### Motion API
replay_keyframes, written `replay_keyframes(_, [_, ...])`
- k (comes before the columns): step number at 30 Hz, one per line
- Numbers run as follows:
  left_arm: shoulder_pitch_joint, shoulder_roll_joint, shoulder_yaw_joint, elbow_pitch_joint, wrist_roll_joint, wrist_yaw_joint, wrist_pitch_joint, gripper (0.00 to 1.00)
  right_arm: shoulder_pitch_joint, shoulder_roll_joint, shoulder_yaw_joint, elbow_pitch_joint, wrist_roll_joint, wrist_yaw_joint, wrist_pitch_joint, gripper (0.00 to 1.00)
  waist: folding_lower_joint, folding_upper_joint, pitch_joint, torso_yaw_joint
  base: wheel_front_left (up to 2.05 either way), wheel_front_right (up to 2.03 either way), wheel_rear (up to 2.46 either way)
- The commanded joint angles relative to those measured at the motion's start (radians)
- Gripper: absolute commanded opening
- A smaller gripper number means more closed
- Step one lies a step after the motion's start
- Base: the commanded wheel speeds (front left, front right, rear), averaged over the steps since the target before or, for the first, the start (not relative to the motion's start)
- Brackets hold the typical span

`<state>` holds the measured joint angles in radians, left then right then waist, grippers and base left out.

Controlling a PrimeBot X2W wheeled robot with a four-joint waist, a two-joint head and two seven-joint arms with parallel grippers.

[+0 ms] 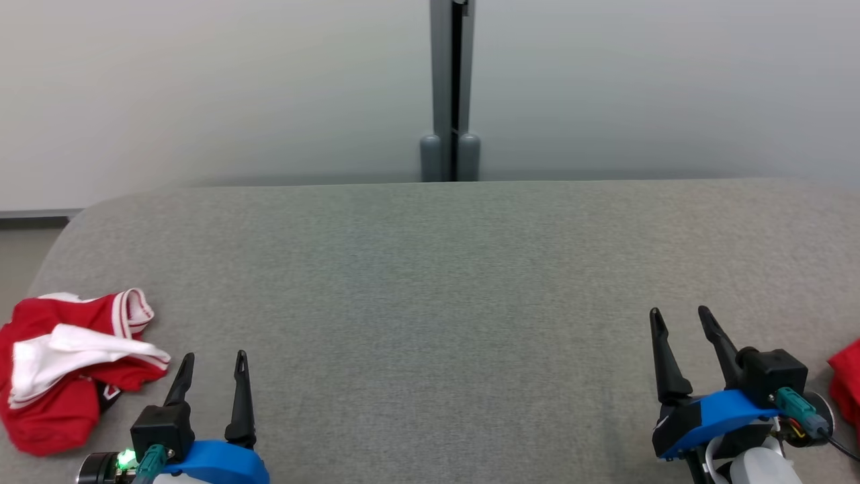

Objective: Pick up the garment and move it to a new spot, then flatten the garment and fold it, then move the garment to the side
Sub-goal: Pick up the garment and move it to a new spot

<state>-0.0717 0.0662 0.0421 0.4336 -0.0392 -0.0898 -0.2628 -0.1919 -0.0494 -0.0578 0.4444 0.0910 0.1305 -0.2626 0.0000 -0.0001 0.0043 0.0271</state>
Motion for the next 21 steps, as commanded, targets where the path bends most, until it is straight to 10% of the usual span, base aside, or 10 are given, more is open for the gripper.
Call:
replay_keyframes(1, [-0.002,0.004,0.002,-0.002,0.003,0.000,-0.003,1.00,0.018,-0.002,0.005,0.004,0.003,0.000,-0.003,1.00,0.0000,0.0001,0.004,0.017,0.00,0.00,0.00])
replay_keyframes(21, [0.013,0.008,0.077,0.013,-0.012,0.011,-0.003,1.00,-0.018,-0.003,0.088,0.061,0.044,0.000,-0.003,1.00,0.0000,0.0001,0.037,0.374,0.00,0.00,0.00])
